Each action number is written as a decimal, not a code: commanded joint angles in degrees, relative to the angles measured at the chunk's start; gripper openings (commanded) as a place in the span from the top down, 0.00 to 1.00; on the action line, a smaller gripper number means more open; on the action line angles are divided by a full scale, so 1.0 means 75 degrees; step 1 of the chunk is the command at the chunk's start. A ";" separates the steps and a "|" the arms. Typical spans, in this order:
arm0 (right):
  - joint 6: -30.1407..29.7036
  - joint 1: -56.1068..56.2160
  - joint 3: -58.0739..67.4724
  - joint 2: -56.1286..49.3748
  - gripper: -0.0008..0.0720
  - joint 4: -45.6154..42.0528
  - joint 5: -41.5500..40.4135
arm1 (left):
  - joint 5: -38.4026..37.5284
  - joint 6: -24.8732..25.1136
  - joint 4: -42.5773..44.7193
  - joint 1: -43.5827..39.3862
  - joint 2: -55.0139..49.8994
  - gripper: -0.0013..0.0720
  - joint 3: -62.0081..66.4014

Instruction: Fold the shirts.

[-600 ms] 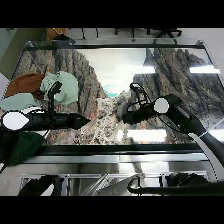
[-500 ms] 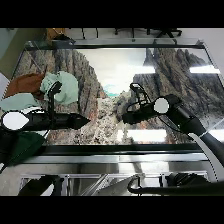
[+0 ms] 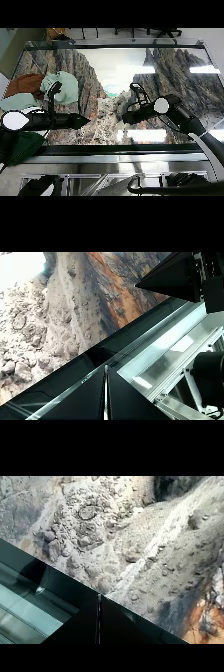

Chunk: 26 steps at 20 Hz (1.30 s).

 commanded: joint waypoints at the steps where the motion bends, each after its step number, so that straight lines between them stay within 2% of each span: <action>1: 0.0000 0.0006 -0.0003 -0.0003 0.97 0.0000 0.0000 | 0.0003 0.0003 0.0003 -0.0006 0.0000 0.96 -0.0003; 6: 0.0000 0.0006 -0.0003 -0.0006 0.97 0.0009 -0.0038 | 0.0318 0.0003 -0.0052 -0.0006 0.0000 0.96 -0.0003; 13: 0.0003 0.0006 -0.0003 -0.0694 0.96 0.0006 -0.0280 | 0.1597 0.0003 0.0044 -0.0006 0.0000 0.95 -0.0006; 14: 0.0000 0.0003 -0.0003 -0.0868 0.96 -0.0003 -0.0423 | 0.2040 0.0006 0.0289 0.0020 0.0000 0.95 -0.0003; 16: 0.0000 -0.0032 0.0000 -0.1122 0.96 -0.0009 -0.0764 | 0.3075 -0.0009 0.1524 0.0361 -0.0044 0.95 0.0020; 17: 0.0000 -0.0093 0.0000 -0.1189 0.96 -0.0015 -0.0877 | 0.3238 -0.0041 0.1996 0.0755 -0.0210 0.63 0.0093; 18: 0.0003 -0.0213 0.0000 -0.1244 0.95 -0.0061 -0.0886 | 0.3238 -0.0035 0.2022 0.1247 -0.0490 0.08 0.0192; 19: 0.0000 -0.0370 0.0000 -0.1271 0.94 -0.0061 -0.0857 | 0.3258 0.0012 0.2020 0.1763 -0.0790 0.03 0.0262; 20: 0.0003 -0.0580 0.0000 -0.1276 0.67 -0.0061 -0.0784 | 0.3378 0.0015 0.2005 0.2314 -0.1169 0.03 0.0326; 21: 0.0006 -0.0799 0.0000 -0.1274 0.36 -0.0058 -0.0705 | 0.3564 0.0015 0.1999 0.2798 -0.1574 0.03 0.0408; 22: 0.0006 -0.0979 0.0000 -0.1274 0.29 -0.0061 -0.0676 | 0.3751 0.0015 0.1996 0.3241 -0.2087 0.03 0.0539; 26: 0.0006 -0.1664 0.0000 -0.1274 0.29 -0.0058 -0.0656 | 0.4030 0.0032 0.1999 0.4156 -0.4403 0.03 0.1661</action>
